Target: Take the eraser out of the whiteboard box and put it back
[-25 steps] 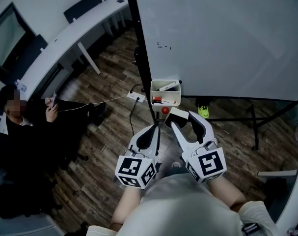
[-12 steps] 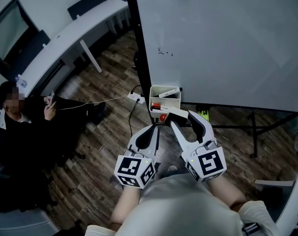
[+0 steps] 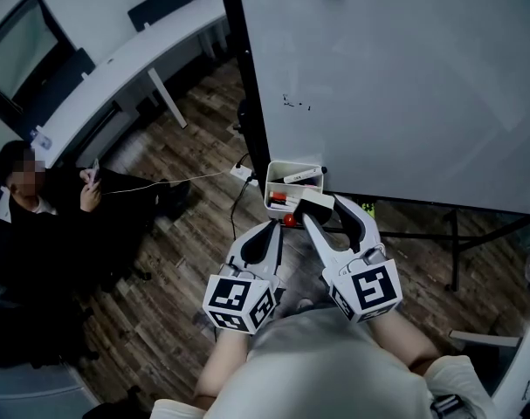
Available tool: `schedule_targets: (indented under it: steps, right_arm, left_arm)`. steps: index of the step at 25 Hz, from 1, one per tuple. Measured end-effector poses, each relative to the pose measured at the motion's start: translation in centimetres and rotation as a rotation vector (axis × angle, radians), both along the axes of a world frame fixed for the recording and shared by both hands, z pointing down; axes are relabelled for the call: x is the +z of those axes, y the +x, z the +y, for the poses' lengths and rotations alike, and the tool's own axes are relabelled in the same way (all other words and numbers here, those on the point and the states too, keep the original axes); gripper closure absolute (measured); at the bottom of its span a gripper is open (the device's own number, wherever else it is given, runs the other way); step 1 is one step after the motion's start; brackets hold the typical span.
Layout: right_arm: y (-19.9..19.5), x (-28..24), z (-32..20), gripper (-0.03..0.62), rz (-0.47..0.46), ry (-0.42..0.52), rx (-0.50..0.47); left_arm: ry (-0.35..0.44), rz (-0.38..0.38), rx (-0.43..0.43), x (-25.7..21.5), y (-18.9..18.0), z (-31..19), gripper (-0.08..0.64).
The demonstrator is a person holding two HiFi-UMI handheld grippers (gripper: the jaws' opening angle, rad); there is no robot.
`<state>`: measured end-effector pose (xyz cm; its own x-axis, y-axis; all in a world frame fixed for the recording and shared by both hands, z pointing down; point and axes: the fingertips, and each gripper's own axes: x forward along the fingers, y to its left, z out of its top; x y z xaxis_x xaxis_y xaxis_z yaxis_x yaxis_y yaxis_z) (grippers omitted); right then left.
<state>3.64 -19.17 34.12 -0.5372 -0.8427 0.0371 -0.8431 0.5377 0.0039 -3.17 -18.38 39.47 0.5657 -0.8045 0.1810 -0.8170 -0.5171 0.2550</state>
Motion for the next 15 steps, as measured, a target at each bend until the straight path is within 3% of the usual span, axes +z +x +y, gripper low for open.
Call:
schedule_targets:
  steps: [15]
  right_arm:
    - [0.0,1.0,-2.7,0.388,0.003,-0.011,-0.031]
  left_arm:
    - [-0.009,-0.002,-0.038,0.7,0.2,-2.0,0.555]
